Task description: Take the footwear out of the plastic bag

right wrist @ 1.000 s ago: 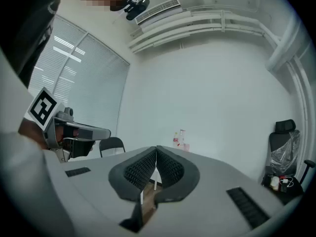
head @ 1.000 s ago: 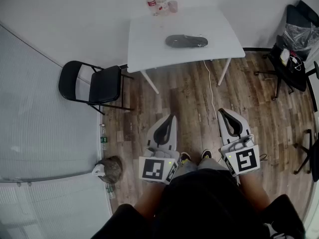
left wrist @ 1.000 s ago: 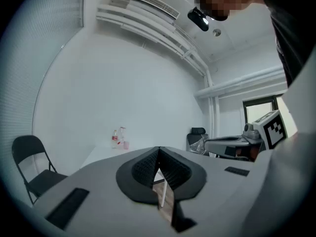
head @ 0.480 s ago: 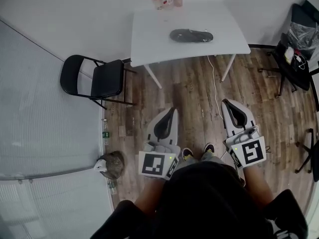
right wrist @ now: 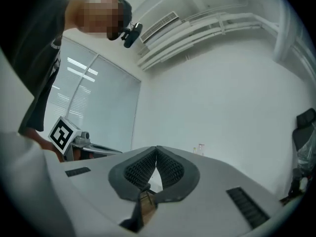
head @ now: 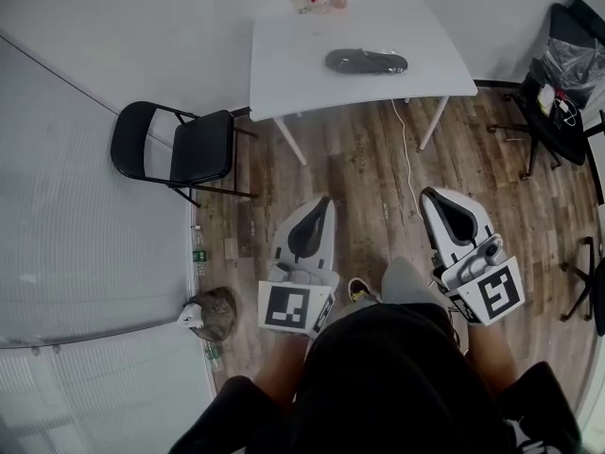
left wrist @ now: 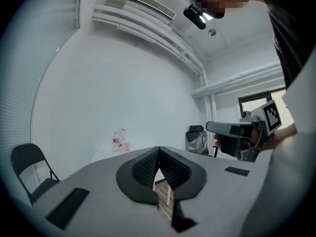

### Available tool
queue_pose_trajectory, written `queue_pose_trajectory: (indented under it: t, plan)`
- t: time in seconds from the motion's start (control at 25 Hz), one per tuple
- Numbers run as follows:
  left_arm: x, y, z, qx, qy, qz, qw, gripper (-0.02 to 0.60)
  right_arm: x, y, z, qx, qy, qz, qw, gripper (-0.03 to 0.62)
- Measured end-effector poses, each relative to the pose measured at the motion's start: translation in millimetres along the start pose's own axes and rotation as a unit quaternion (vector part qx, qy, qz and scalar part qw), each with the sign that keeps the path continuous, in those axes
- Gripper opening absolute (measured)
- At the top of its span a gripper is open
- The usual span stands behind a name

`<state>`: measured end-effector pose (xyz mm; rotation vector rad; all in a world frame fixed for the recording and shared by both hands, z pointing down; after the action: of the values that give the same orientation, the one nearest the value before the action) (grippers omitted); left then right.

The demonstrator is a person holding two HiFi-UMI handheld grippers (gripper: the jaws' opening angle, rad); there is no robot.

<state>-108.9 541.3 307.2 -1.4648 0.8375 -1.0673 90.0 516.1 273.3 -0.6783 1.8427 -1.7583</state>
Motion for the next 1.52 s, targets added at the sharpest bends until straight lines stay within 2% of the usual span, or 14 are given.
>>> queue_pose_trajectory:
  t: [0.08, 0.28, 0.4, 0.64, 0.84, 1.04, 1.28, 1.52]
  plan:
    - [0, 1, -5, 0.005, -0.002, 0.0, 1.0, 0.021, 5, 2, -4, -0.019, 0.0, -0.005, 1.0, 0.018]
    - [7, 4, -8, -0.005, -0.022, 0.008, 0.9997, 0.021, 8, 1, 1, -0.015, -0.014, 0.002, 1.0, 0.018]
    - [17, 6, -14, 0.001, -0.021, 0.011, 0.9997, 0.021, 17, -5, 13, -0.018, -0.034, 0.0, 0.999, 0.018]
    - [55, 9, -37, 0.001, -0.01, 0.011, 0.9999, 0.021, 56, -15, 46, -0.017, -0.028, -0.002, 0.999, 0.018]
    - [111, 19, -63, 0.0, -0.01, 0.003, 0.9999, 0.021, 103, -25, 93, -0.018, -0.021, -0.008, 1.0, 0.018]
    - [171, 29, -80, -0.004, -0.014, -0.013, 0.9998, 0.021, 136, -36, 153, 0.0, -0.034, -0.025, 0.999, 0.018]
    - [226, 34, -90, -0.005, -0.014, -0.03, 0.9994, 0.021, 164, -44, 201, 0.012, -0.036, -0.038, 0.999, 0.018]
    - [274, 51, -99, 0.01, -0.008, -0.039, 0.9991, 0.021, 188, -39, 245, 0.002, -0.031, -0.04, 0.999, 0.018]
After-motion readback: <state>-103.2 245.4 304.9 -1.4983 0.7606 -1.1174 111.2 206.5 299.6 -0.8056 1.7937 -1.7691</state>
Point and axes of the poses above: the fingertips, and each gripper's own axes: x forward along the fingers, z to its right, y out of its top, the point moved 6 cm from there along -x, backward along the fingers, and after that the axes turned 7 degrees about -z, right-handed, at the moved point
